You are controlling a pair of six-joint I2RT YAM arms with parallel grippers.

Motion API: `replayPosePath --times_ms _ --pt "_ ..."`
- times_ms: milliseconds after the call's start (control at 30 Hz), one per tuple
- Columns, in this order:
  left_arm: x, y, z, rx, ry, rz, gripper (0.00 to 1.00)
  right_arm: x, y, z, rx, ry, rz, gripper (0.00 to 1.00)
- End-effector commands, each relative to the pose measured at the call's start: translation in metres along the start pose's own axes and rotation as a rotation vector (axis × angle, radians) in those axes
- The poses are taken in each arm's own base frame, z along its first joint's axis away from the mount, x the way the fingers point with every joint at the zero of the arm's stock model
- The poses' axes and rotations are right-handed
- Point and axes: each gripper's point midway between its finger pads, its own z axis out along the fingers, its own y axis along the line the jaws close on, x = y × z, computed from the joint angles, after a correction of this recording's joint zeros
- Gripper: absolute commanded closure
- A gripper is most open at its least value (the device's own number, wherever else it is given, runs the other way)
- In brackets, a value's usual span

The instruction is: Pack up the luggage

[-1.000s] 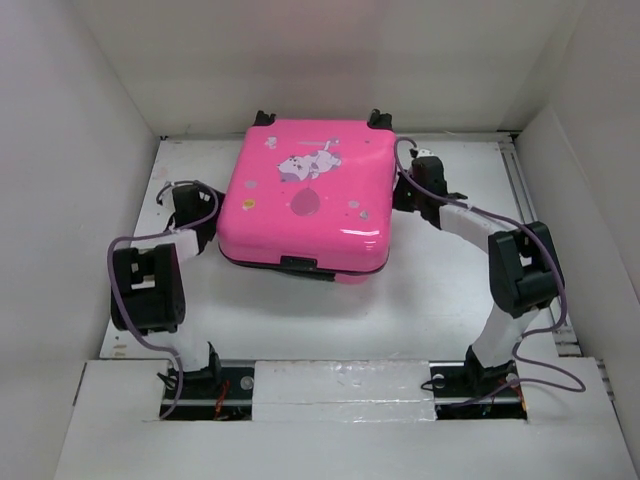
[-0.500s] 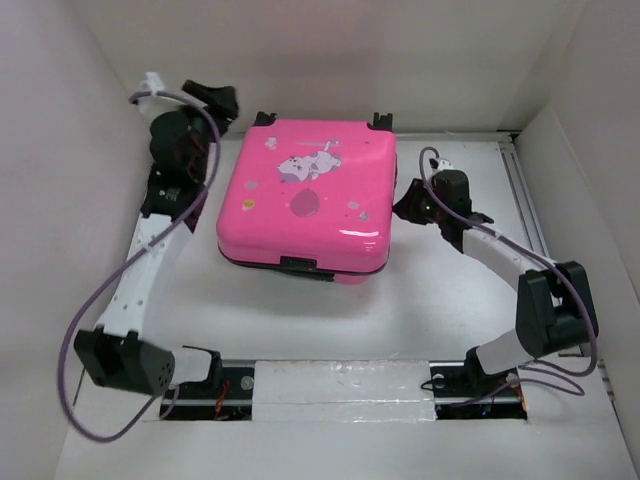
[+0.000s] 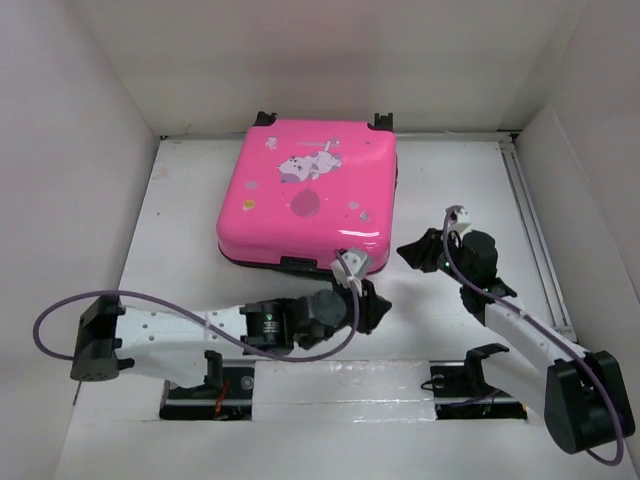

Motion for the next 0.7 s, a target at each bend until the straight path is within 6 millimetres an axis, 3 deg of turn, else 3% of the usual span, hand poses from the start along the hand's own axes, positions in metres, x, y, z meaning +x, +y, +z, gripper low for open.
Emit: replayPosePath --times_ms 0,67,133,233,267,333,367,433,467,533,600,667 --pt "0.019 0.027 0.005 -0.157 -0.03 -0.024 0.81 -0.017 0.019 0.0 -0.118 -0.082 -0.074 0.61" --pt "0.042 0.039 0.01 -0.182 -0.007 -0.072 0.79 -0.006 0.019 0.007 -0.148 -0.024 -0.06 0.63" --pt "0.068 0.06 0.012 -0.228 0.019 -0.086 0.79 0.0 0.035 0.016 -0.225 0.038 -0.062 0.67" --pt "0.074 0.085 0.005 -0.305 -0.046 -0.2 0.76 0.007 0.066 0.018 -0.316 0.074 -0.1 0.74" --pt "0.086 0.108 -0.001 -0.351 -0.043 -0.212 0.75 0.009 0.074 0.017 -0.326 0.074 -0.109 0.74" --pt "0.083 0.137 -0.005 -0.406 -0.084 -0.333 0.67 0.013 0.093 0.018 -0.331 0.072 -0.127 0.76" --pt "0.097 0.161 -0.01 -0.449 -0.066 -0.349 0.66 0.019 0.098 0.018 -0.338 0.085 -0.143 0.76" --pt "0.098 0.18 -0.01 -0.461 -0.066 -0.399 0.64 0.026 0.112 0.019 -0.354 0.104 -0.188 0.77" --pt "0.098 0.18 -0.009 -0.45 -0.074 -0.398 0.62 0.022 0.117 0.021 -0.343 0.1 -0.206 0.77" --pt "0.093 0.182 -0.009 -0.455 -0.095 -0.373 0.61 0.031 0.11 0.024 -0.267 0.13 -0.241 0.77" --pt "0.084 0.176 -0.006 -0.454 -0.108 -0.376 0.59 0.028 0.101 0.021 -0.196 0.125 -0.25 0.75" --pt "0.079 0.18 -0.007 -0.48 -0.128 -0.365 0.59 0.046 0.072 0.017 -0.101 0.14 -0.225 0.71"
